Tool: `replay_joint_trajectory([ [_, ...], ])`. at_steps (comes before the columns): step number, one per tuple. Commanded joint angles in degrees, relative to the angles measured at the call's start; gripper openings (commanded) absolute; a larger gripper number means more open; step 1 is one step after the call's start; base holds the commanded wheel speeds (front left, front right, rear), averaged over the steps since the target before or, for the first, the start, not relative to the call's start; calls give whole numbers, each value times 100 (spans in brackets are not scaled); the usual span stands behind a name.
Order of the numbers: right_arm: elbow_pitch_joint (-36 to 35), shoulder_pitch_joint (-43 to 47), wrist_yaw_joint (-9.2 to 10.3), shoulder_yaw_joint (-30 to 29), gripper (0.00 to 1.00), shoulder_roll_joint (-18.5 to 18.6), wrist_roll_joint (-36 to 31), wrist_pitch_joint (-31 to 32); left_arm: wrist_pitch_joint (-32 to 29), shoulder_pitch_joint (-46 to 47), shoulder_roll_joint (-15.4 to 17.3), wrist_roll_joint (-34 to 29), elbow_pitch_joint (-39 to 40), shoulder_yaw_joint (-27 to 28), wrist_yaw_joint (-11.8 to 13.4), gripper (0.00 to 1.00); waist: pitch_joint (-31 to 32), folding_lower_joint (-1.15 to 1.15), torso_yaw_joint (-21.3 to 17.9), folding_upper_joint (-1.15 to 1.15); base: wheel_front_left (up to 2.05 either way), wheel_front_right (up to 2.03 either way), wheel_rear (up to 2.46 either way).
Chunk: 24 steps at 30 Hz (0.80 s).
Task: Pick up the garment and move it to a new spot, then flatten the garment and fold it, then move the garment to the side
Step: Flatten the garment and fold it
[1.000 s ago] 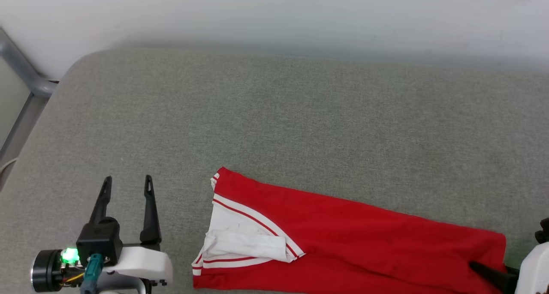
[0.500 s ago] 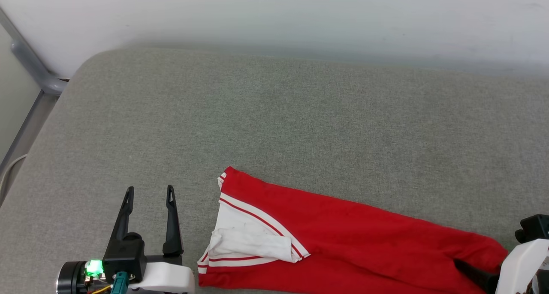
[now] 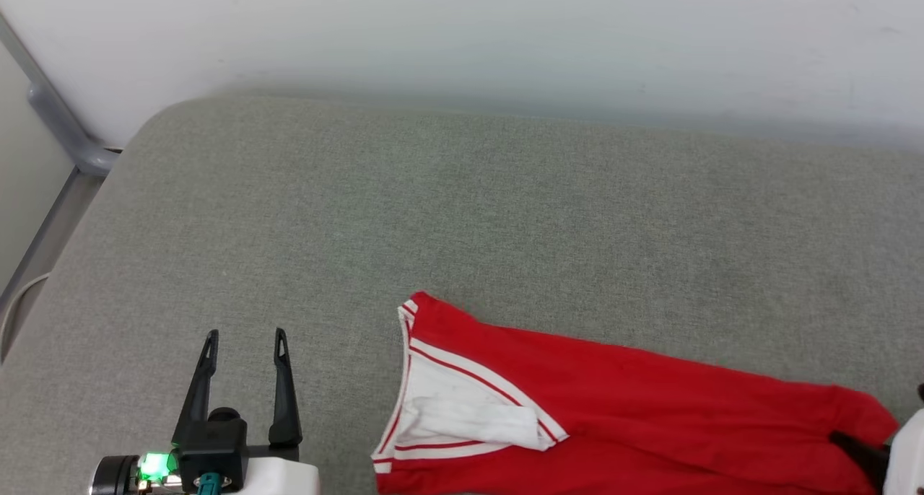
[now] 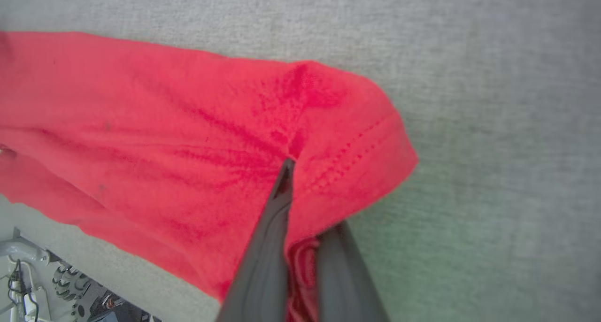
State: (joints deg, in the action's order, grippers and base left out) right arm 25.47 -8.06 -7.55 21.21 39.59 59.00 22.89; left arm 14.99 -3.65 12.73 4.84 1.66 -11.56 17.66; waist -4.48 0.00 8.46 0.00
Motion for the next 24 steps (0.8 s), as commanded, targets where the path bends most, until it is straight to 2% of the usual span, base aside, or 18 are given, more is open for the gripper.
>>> replay_joint_trajectory([
  [1,76,-87,12,-38,0,118,-10,-34,26,-78,-28,-41,-23,39,-22,100,28,0,-17,0,0,0,0],
  [8,396,-193,12,-113,0,521,-98,-30,26,-205,-115,-171,-104,124,-130,100,162,0,-58,0,0,0,0],
  [14,-276,75,10,-77,0,647,160,192,26,-303,-136,-323,-83,164,-184,100,261,0,-126,0,0,0,0],
  [24,-1612,130,9,70,0,195,126,335,26,-317,-204,-308,-45,222,-256,100,237,0,-117,0,0,0,0],
])
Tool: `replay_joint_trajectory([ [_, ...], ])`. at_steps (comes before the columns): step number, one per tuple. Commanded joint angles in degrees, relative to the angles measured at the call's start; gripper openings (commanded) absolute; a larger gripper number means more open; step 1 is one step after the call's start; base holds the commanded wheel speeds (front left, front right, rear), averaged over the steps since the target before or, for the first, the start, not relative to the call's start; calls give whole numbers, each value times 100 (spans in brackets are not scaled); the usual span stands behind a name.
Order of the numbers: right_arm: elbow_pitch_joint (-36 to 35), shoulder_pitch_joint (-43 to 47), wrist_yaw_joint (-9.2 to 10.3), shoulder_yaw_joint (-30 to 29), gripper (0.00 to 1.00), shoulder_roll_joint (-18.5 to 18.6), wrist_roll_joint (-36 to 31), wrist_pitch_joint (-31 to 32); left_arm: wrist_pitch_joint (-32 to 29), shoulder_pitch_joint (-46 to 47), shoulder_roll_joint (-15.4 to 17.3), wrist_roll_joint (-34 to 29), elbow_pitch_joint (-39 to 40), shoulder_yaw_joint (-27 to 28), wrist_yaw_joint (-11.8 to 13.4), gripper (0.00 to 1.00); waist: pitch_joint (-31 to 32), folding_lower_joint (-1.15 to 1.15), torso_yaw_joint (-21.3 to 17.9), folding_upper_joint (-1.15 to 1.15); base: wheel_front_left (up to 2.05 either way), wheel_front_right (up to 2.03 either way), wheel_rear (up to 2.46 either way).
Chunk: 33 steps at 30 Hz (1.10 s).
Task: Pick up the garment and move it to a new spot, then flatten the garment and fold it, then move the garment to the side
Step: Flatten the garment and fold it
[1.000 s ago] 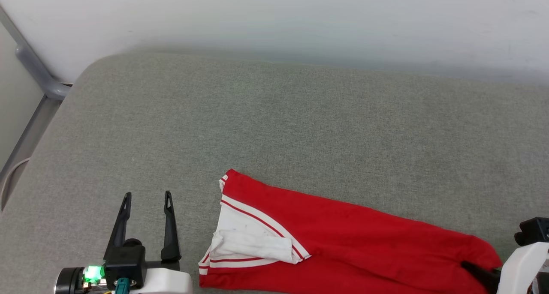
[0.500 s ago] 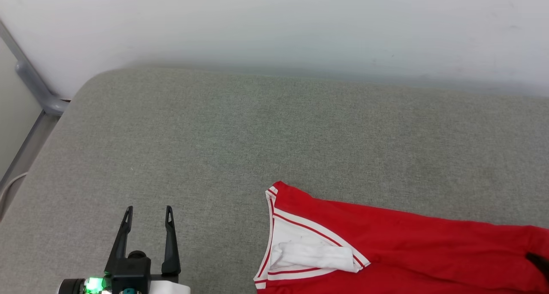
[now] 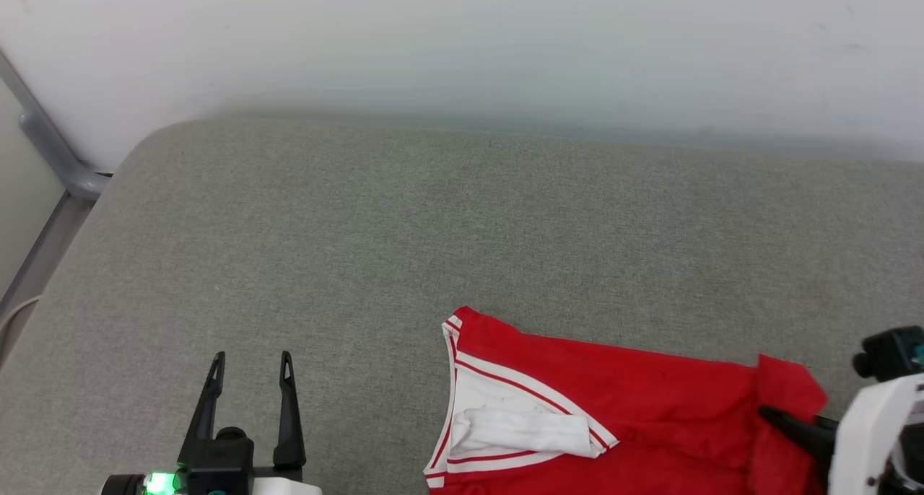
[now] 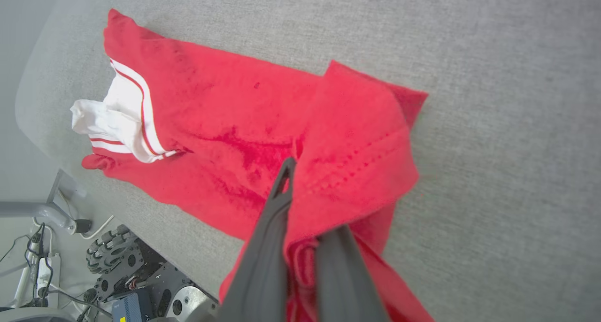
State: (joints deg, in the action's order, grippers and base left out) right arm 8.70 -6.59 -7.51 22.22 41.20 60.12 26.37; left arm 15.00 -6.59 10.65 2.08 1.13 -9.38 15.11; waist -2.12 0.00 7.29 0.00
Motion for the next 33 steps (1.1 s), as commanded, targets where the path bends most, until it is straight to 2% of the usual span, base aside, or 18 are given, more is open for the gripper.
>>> replay_joint_trajectory([
  [1,-58,-64,5,14,0,-57,-37,28,25,-13,-6,-45,9,-6,-9,100,-10,0,8,0,0,0,0],
  [8,-517,-571,4,424,0,-591,-483,268,20,114,-70,-99,-16,-62,-92,100,-134,0,75,0,0,0,0],
  [14,-427,-1193,4,1010,0,-959,-818,395,20,262,-139,-130,-57,-128,-132,100,-291,0,145,0,0,0,0],
  [25,521,-2343,4,2171,0,-1827,-999,282,20,485,-195,-143,-134,-177,-201,100,-505,0,243,0,0,0,0],
  [33,1462,-2759,4,2857,0,-2274,-959,-21,20,593,-251,-140,-157,-204,-235,100,-604,0,334,0,0,0,0],
])
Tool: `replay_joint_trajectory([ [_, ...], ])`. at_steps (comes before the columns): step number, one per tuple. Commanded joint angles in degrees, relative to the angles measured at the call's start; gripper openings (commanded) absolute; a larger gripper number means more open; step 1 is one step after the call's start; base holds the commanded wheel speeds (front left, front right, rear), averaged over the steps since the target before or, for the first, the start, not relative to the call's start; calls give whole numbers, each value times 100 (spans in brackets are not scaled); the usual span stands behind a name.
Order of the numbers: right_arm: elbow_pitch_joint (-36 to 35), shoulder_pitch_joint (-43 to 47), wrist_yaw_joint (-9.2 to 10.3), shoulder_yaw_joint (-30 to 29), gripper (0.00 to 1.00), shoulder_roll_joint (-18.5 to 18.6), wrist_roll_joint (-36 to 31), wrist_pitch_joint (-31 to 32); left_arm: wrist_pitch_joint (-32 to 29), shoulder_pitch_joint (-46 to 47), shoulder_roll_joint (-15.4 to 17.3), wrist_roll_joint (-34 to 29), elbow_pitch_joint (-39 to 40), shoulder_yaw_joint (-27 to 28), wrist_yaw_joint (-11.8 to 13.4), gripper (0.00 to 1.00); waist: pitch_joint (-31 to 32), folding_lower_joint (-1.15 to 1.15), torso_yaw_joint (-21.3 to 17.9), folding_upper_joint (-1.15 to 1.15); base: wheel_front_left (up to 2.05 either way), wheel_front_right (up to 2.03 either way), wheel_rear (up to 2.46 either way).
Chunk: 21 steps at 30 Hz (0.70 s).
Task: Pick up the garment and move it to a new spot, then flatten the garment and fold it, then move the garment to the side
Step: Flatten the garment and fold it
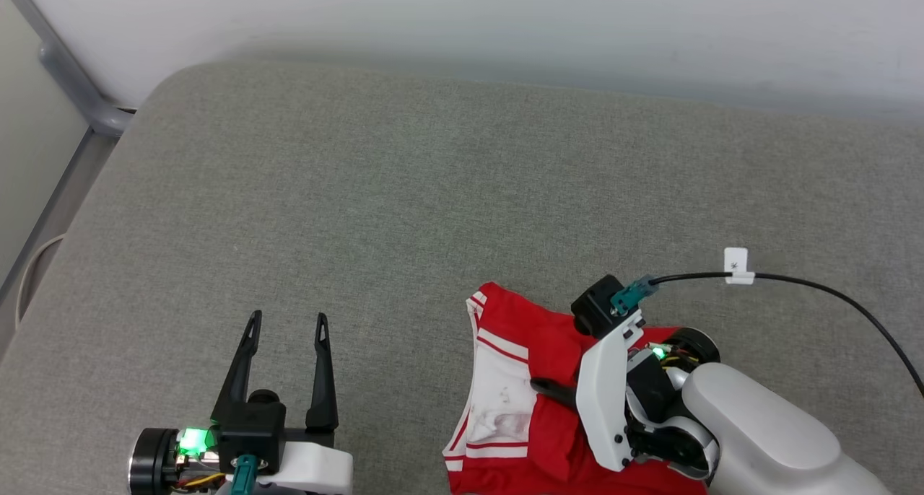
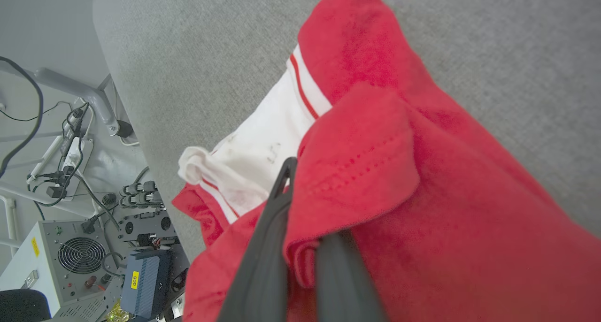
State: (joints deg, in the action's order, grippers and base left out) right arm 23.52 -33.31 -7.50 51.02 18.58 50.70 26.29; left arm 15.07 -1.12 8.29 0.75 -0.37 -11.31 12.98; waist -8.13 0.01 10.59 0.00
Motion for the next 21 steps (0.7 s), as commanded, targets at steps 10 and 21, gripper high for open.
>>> replay_joint_trajectory([
  [10,719,-308,4,385,100,-23,-155,-884,14,-12,-17,18,-42,47,-5,100,58,-1,-52,0,0,0,0],
  [21,32,-106,4,-293,100,642,-654,-2396,13,-244,41,-18,-34,92,9,100,479,-1,-442,0,0,0,0],
])
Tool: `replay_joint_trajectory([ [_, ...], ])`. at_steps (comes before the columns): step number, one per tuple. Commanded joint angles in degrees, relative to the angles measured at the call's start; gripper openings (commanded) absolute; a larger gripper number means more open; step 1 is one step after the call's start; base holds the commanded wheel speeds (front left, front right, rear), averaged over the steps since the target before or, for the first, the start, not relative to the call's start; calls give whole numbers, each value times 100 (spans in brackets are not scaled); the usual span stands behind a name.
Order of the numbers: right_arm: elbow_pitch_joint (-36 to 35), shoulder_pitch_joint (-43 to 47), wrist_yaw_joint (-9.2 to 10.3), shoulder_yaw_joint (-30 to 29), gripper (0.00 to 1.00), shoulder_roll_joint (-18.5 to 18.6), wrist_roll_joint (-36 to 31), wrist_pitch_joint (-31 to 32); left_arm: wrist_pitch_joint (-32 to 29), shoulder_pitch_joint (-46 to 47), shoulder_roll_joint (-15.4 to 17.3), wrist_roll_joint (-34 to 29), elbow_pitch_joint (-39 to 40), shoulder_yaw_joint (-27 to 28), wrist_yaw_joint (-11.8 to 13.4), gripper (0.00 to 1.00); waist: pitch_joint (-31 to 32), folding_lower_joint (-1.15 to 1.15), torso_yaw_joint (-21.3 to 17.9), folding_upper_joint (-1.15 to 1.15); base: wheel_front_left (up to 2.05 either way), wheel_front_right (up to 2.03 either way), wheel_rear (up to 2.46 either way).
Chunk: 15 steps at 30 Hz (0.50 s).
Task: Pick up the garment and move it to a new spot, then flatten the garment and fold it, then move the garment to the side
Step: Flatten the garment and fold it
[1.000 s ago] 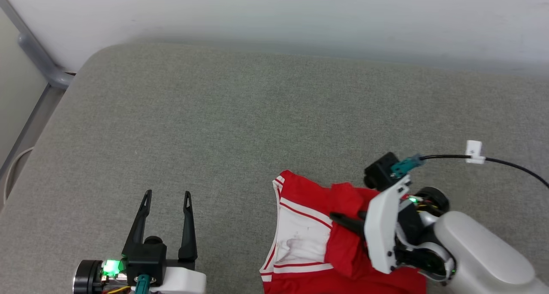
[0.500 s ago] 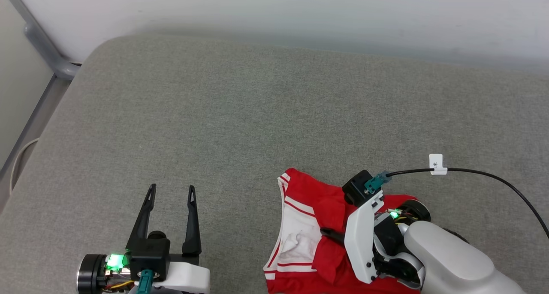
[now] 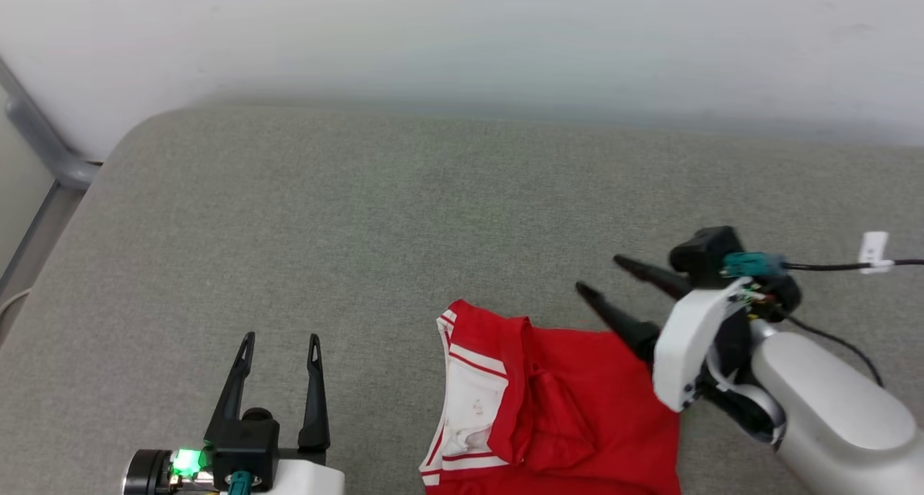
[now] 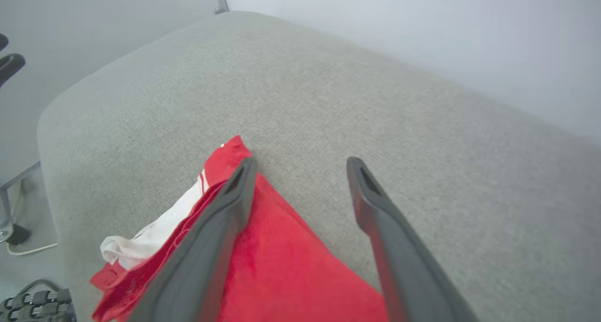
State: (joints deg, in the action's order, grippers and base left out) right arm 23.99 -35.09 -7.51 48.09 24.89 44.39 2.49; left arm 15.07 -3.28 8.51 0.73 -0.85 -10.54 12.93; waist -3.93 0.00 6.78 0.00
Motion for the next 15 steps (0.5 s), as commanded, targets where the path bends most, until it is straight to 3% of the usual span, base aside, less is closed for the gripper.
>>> replay_joint_trajectory([
  [1,-50,123,5,-155,100,50,-150,-183,13,-54,32,-17,26,20,13,100,90,0,-97,0,0,0,0],
  [9,-144,905,5,-1911,100,-42,-1428,-1383,13,-221,78,45,47,71,-40,100,298,0,-323,0,0,0,0],
  [15,-677,1815,5,-3578,100,-601,-2370,-1729,13,-262,59,82,49,82,-77,100,406,0,-414,0,0,0,0],
])
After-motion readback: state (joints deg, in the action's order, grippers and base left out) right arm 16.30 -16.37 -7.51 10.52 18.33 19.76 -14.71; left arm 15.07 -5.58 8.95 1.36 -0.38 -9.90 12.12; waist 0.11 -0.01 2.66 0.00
